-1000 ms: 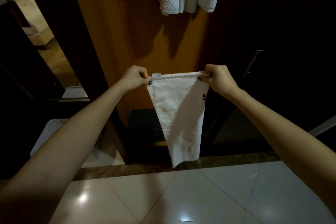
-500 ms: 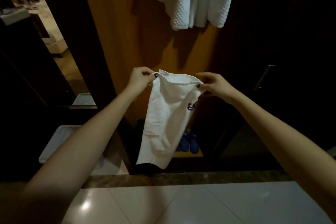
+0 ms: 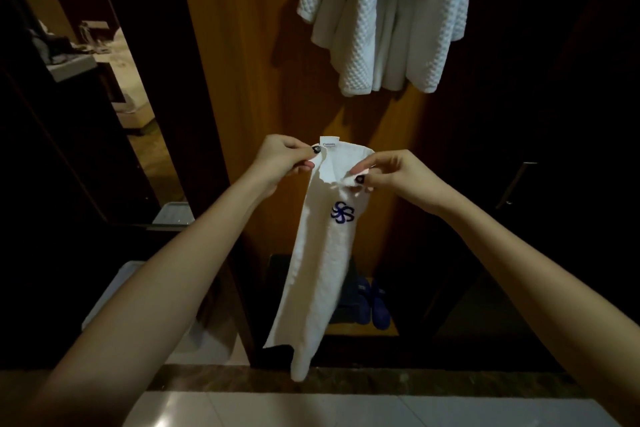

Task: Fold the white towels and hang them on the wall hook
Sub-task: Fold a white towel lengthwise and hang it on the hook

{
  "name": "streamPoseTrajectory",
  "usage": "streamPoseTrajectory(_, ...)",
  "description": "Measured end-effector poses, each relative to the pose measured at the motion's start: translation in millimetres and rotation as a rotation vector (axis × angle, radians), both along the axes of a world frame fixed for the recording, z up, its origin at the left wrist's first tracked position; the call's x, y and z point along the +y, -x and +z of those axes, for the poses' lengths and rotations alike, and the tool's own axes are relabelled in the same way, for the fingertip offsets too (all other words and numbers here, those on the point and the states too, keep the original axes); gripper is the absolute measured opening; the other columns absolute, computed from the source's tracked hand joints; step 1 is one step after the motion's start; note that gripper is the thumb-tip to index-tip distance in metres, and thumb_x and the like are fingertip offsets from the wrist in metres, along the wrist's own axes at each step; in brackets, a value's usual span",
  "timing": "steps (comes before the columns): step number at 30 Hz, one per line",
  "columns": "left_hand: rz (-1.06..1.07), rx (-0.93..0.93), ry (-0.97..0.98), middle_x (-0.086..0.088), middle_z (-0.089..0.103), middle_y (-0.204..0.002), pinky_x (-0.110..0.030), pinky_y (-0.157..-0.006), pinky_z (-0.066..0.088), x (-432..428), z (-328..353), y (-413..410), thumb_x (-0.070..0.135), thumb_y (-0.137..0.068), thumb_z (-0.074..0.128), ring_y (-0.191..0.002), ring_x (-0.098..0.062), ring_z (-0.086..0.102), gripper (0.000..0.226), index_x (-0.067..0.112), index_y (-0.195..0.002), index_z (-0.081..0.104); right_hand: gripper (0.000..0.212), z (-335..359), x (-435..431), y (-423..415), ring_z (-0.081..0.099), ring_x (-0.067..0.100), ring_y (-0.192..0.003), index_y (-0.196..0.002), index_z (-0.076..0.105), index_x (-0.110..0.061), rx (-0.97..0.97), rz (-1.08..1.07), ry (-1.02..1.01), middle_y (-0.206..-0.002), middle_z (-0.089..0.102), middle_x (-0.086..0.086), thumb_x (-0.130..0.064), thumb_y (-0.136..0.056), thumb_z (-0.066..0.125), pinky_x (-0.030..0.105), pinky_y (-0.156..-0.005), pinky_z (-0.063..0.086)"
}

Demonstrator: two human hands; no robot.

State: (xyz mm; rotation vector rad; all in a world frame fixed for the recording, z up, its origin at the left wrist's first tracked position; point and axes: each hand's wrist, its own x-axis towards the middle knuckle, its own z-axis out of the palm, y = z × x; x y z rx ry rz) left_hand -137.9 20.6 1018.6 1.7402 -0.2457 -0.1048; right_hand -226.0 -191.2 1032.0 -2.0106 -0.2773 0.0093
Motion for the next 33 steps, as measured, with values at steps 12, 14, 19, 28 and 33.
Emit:
streamPoseTrajectory(12,-0.243,-0.148,0.026,-0.002,0.071,-0.072,-0.014,-0.059,0.051,-10,19,22,0.007,-0.082,0.071,-0.061,-0.005,0.065,0.009,0.011,-0.090,0.070,0.010,19,14,8,0.053,0.016,-0.096,-0.091,0.072,-0.008,-0.435,-0.102,0.406,-0.102,0.055,0.001,-0.016,-0.084,0.073,0.025,-0.082,0.045)
streamPoseTrajectory(14,-0.251,-0.208,0.029,-0.002,0.070,-0.073,-0.016,-0.059,0.052,-12,21,27,0.005,-0.081,0.071,-0.062,-0.006,0.065,0.015,0.014,-0.092,0.066,0.012,21,14,8,0.051,0.019,-0.105,-0.091,0.072,-0.008,-0.467,-0.114,0.410,-0.106,0.061,0.002,-0.018,-0.084,0.073,0.032,-0.090,0.044)
streamPoseTrajectory(19,-0.236,-0.359,0.045,-0.001,0.065,-0.075,-0.018,-0.060,0.052,-20,25,36,-0.001,-0.080,0.070,-0.062,-0.005,0.064,0.017,0.014,-0.081,0.062,0.016,25,15,10,0.045,0.015,-0.096,-0.090,0.074,-0.011,-0.516,-0.221,0.404,-0.091,0.056,0.000,-0.025,-0.082,0.075,0.014,-0.078,0.037)
streamPoseTrajectory(28,-0.329,-0.359,0.037,0.004,0.068,-0.090,-0.012,-0.071,0.050,-20,26,46,-0.005,-0.084,0.064,-0.081,0.002,0.066,0.022,0.013,-0.096,0.068,0.018,29,18,16,0.048,0.005,-0.083,-0.092,0.077,-0.012,-0.473,-0.275,0.328,-0.073,0.053,-0.014,-0.027,-0.084,0.073,0.017,-0.069,0.036)
streamPoseTrajectory(33,-0.313,-0.329,0.026,-0.002,0.068,-0.089,-0.017,-0.074,0.053,-24,22,55,-0.003,-0.078,0.071,-0.082,-0.004,0.065,0.022,0.010,-0.096,0.068,0.017,28,18,18,0.050,0.009,-0.087,-0.092,0.078,-0.012,-0.442,-0.259,0.305,-0.074,0.055,-0.011,-0.026,-0.087,0.069,0.022,-0.074,0.039)
